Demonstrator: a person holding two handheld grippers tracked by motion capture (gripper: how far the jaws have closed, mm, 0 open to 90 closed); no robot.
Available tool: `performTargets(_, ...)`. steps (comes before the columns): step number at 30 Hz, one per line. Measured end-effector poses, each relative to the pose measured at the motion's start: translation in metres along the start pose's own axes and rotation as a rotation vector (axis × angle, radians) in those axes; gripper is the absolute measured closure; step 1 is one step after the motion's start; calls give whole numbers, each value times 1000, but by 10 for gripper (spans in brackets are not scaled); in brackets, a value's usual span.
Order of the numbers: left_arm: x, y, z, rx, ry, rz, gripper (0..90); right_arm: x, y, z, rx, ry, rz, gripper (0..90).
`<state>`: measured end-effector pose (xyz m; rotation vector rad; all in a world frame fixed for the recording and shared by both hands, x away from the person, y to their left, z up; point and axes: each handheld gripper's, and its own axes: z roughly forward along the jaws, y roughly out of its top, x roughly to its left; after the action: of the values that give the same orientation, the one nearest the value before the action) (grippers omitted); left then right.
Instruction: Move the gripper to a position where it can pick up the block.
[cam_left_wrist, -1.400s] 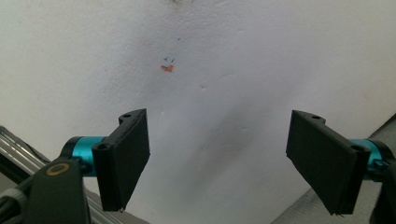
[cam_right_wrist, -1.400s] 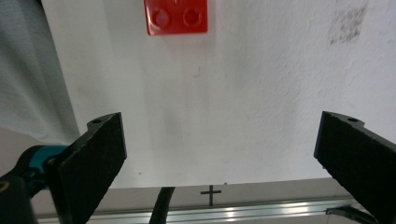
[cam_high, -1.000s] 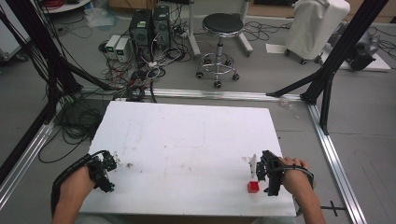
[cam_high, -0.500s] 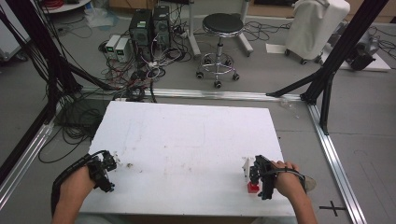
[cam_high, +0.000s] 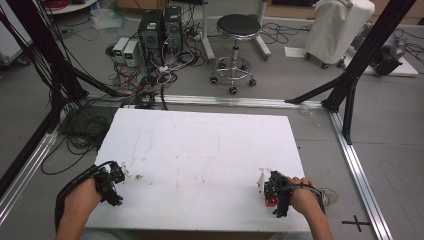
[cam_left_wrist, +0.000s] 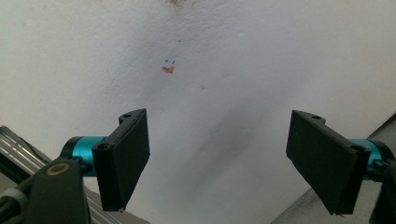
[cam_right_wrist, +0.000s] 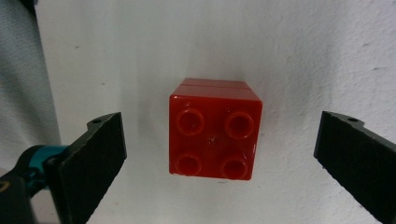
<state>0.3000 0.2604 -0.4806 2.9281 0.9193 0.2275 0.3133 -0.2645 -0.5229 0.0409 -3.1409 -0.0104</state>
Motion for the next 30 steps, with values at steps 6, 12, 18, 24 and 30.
performTargets(6, 0, -1, 0, 1, 2, -4, 217, 0, 0, 0, -5, 0, -1, 16)
performTargets(12, 0, -1, -1, 2, -1, 0, 218, 1, 0, -2, -9, -3, -3, 15)
performTargets(18, -1, 0, -1, -4, -4, 3, 218, 5, -3, -7, -31, -23, 15, 15)
performTargets(24, -1, -1, -3, -6, 0, 0, 218, 5, -5, -6, -30, -20, 17, 16)
performTargets(30, 0, -1, -1, -7, -4, -6, 218, 4, -4, -7, -33, -21, 18, 15)
